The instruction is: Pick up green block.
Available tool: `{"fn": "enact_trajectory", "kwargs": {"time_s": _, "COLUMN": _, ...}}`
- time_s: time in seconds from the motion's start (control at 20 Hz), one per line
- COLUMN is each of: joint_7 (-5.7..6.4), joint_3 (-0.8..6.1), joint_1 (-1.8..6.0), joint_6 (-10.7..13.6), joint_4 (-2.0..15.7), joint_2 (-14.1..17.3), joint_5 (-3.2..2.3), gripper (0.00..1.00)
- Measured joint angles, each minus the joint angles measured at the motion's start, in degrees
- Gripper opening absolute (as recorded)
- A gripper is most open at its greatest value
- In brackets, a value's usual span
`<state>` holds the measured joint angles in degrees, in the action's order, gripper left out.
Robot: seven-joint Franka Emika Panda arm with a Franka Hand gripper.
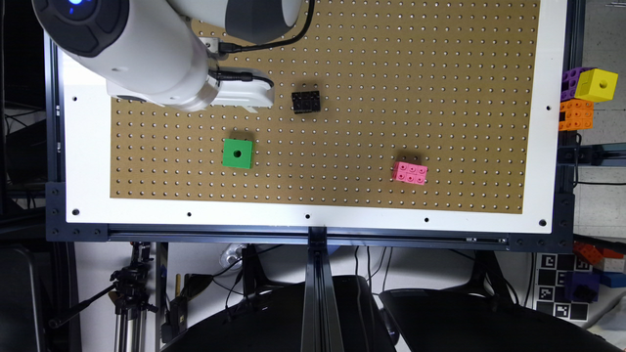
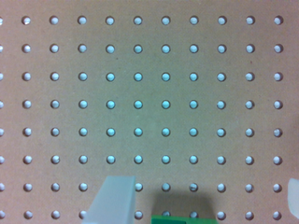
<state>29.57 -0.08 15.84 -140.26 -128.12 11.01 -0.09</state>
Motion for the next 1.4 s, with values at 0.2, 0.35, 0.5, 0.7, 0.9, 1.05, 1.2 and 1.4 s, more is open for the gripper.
{"fn": "enact_trajectory", "kwargs": {"time_s": 0.2, "joint_7": 0.0, "joint_3": 0.35, "joint_1": -0.04, "joint_6": 0.0, "joint_4": 0.98, "joint_2": 0.17, "joint_5": 0.0, "gripper": 1.0}}
{"fn": "enact_trajectory", "kwargs": {"time_s": 0.35, "joint_7": 0.0, "joint_3": 0.46, "joint_1": -0.05, "joint_6": 0.0, "joint_4": 2.2, "joint_2": 1.01, "joint_5": 0.0, "gripper": 1.0}}
{"fn": "enact_trajectory", "kwargs": {"time_s": 0.5, "joint_7": 0.03, "joint_3": 0.59, "joint_1": -0.06, "joint_6": 0.0, "joint_4": 3.72, "joint_2": 2.27, "joint_5": 0.0, "gripper": 1.0}}
{"fn": "enact_trajectory", "kwargs": {"time_s": 0.7, "joint_7": 0.21, "joint_3": 1.0, "joint_1": -0.07, "joint_6": 0.01, "joint_4": 7.86, "joint_2": 5.46, "joint_5": 0.0, "gripper": 1.0}}
{"fn": "enact_trajectory", "kwargs": {"time_s": 0.9, "joint_7": 0.22, "joint_3": 1.12, "joint_1": -0.07, "joint_6": 0.27, "joint_4": 12.09, "joint_2": 9.07, "joint_5": 0.0, "gripper": 1.0}}
{"fn": "enact_trajectory", "kwargs": {"time_s": 1.05, "joint_7": 0.22, "joint_3": 1.14, "joint_1": -0.07, "joint_6": 0.32, "joint_4": 12.97, "joint_2": 9.89, "joint_5": 0.0, "gripper": 1.0}}
{"fn": "enact_trajectory", "kwargs": {"time_s": 1.2, "joint_7": 0.22, "joint_3": 1.16, "joint_1": -0.07, "joint_6": 0.33, "joint_4": 12.98, "joint_2": 9.91, "joint_5": 0.0, "gripper": 1.0}}
{"fn": "enact_trajectory", "kwargs": {"time_s": 1.4, "joint_7": 0.22, "joint_3": 1.17, "joint_1": -0.07, "joint_6": -0.47, "joint_4": 12.98, "joint_2": 11.93, "joint_5": 0.0, "gripper": 1.0}}
